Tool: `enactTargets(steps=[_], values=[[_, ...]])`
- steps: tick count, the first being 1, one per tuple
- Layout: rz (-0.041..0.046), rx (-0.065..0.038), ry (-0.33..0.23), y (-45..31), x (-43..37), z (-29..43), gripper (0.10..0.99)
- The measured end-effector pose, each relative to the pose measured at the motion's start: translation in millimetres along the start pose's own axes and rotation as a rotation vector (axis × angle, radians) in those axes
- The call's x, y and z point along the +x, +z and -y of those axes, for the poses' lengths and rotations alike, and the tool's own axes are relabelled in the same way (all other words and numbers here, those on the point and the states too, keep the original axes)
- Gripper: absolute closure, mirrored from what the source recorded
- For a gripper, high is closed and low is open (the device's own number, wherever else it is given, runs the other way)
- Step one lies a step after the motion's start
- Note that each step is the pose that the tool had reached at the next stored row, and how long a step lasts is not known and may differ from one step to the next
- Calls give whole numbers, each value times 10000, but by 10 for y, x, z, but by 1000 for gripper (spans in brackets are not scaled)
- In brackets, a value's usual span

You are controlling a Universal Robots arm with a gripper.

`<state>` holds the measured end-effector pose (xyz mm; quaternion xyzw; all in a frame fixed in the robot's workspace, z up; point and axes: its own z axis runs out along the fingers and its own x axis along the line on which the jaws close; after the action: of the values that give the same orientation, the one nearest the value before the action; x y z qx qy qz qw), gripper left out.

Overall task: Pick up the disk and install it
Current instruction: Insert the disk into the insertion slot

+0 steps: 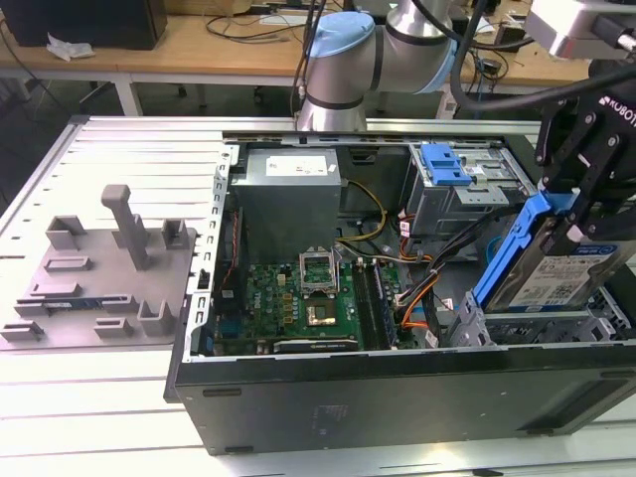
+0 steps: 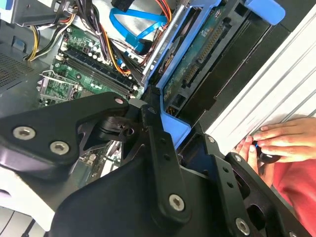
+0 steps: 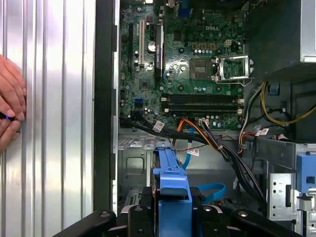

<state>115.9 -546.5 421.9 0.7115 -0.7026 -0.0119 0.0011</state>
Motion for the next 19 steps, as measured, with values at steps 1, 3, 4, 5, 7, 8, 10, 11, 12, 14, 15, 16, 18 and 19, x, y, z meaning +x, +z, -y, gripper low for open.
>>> enactTargets(steps=[1,3,4,5,7,8,10,11,12,14,15,16,18,19], values=[[0,0,0,9,1,0,722],[-1,0,0,27,2,0,722],[-1,0,0,42,3,1,722],[1,0,0,59,4,1,722],[0,0,1,81,6,1,722],[0,0,0,95,8,1,722],[0,0,0,123,11,2,722],[-1,0,0,131,13,2,722],[-1,0,0,140,14,2,722],[0,0,0,168,19,3,722],[0,0,0,187,22,3,722],[0,-1,0,201,24,3,722],[-3,1,0,224,31,4,710],[-3,-1,0,226,32,4,651]])
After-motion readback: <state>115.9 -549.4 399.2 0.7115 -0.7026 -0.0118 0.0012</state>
